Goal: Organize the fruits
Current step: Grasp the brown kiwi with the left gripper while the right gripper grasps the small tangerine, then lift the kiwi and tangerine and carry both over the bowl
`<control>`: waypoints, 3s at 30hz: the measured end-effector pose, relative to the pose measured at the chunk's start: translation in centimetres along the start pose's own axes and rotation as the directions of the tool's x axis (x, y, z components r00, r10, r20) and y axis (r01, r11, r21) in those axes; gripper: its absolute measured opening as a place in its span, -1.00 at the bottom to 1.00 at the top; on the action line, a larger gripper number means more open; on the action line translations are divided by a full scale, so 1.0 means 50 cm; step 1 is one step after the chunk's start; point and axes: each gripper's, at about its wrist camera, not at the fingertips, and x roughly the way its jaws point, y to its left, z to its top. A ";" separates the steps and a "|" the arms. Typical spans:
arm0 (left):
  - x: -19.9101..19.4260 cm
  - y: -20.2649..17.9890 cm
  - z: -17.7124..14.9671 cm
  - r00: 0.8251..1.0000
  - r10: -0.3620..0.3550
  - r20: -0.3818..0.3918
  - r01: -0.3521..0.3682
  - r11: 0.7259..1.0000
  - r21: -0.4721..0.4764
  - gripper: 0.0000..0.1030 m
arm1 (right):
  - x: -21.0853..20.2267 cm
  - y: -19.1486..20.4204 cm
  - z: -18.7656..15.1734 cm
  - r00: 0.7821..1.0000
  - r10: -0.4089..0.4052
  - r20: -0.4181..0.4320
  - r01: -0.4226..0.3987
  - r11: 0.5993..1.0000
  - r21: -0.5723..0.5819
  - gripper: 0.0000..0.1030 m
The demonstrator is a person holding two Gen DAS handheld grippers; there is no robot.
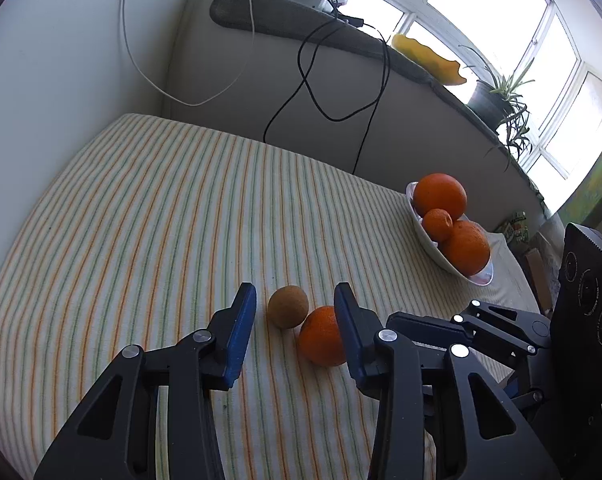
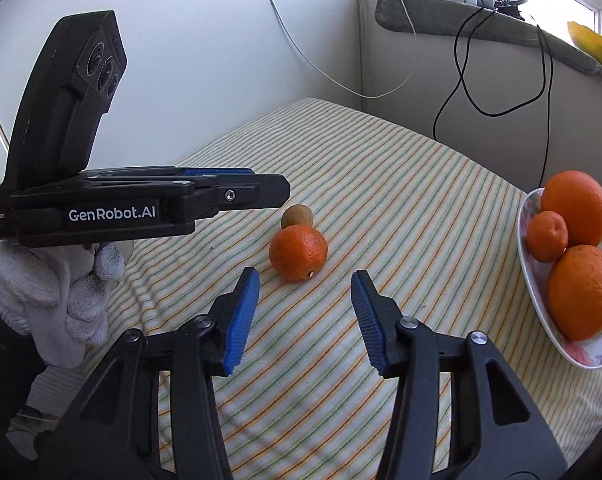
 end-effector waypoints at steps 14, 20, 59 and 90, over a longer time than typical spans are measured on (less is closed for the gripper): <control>0.022 0.016 0.006 0.999 -0.028 -0.044 0.027 0.999 -0.021 -0.33 | 0.054 0.001 0.021 1.000 -0.004 -0.029 0.004 1.000 -0.022 -0.07; 0.017 0.017 0.005 0.999 -0.030 -0.042 0.029 0.999 -0.027 -0.36 | 0.072 -0.001 0.024 0.999 0.004 -0.043 -0.005 1.000 -0.026 -0.07; 0.057 -0.024 -0.005 0.994 0.026 -0.108 -0.019 0.998 0.062 -0.57 | 0.030 -0.022 -0.008 0.999 0.000 -0.046 0.000 1.000 0.005 -0.27; 0.047 -0.117 0.021 0.994 0.101 -0.045 -0.090 0.977 0.191 -0.53 | -0.047 -0.071 -0.036 1.000 -0.022 0.007 0.022 0.999 0.046 -0.27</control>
